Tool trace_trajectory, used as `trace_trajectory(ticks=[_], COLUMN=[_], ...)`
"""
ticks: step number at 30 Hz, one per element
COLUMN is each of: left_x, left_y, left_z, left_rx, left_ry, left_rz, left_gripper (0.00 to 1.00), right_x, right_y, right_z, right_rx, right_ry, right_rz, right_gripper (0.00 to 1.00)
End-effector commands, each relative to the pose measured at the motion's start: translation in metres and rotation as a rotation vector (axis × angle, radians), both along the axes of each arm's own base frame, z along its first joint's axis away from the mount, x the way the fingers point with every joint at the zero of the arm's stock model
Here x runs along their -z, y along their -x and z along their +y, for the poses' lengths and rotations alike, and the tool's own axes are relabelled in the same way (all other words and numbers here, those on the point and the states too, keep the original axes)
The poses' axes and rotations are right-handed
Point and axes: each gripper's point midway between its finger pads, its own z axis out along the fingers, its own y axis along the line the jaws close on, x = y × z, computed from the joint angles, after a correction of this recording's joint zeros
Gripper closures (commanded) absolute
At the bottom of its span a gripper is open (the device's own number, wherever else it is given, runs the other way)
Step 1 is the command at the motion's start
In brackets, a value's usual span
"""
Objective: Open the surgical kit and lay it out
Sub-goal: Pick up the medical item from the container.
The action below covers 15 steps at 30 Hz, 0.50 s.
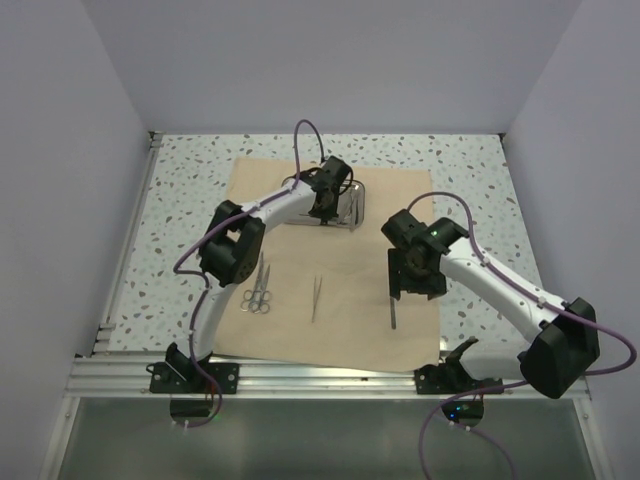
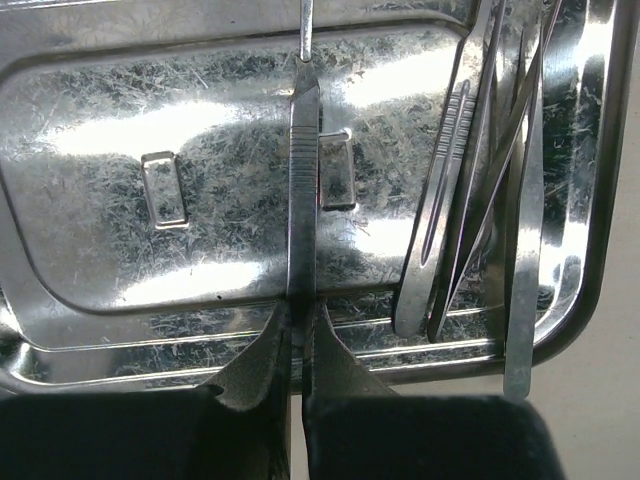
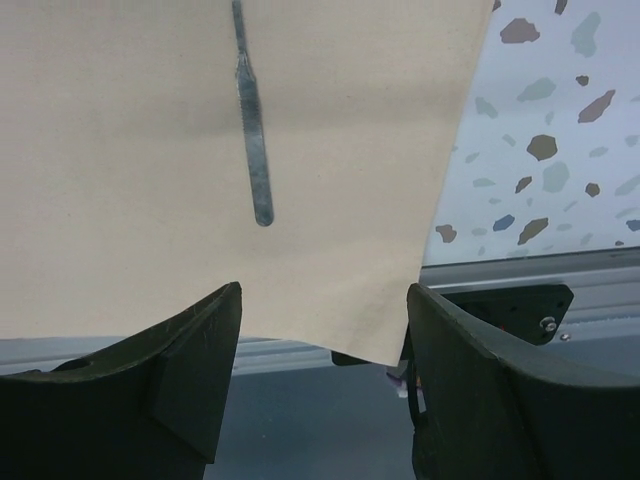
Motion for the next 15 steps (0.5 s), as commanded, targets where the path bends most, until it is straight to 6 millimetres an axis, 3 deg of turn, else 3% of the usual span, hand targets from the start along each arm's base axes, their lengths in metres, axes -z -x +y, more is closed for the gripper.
trace_trajectory(ticks=[1,8,11,15], left_x=[-0.002,-0.069,-0.088,-0.099], left_y=[0.012,-0.003,-0.004,0.007], left_z=[0.004,0.002,0.003,-0.002], left_rx=[0.021,0.016,0.001,-0.018], left_ry=[-0.014,0.017,0.029,0.056], left_rz=[0.061,-0.054,-0.081,-0.07], left_gripper=[1.0,1.0,1.0,1.0], right_x=[-0.02,-0.044,-0.05,-0.066], right_y=[-0.014,-0.026,-0.029,-0.03], right_z=[0.001,0.004,0.003,-0.002], right_rx=[0.026,0.032,0.029,0.028], right_ry=[0.012,-0.007,-0.005,-0.004], right_rz=[-0.063,-0.13,-0.151,-0.192], right_gripper=[0.29,0.3,0.3,0.3])
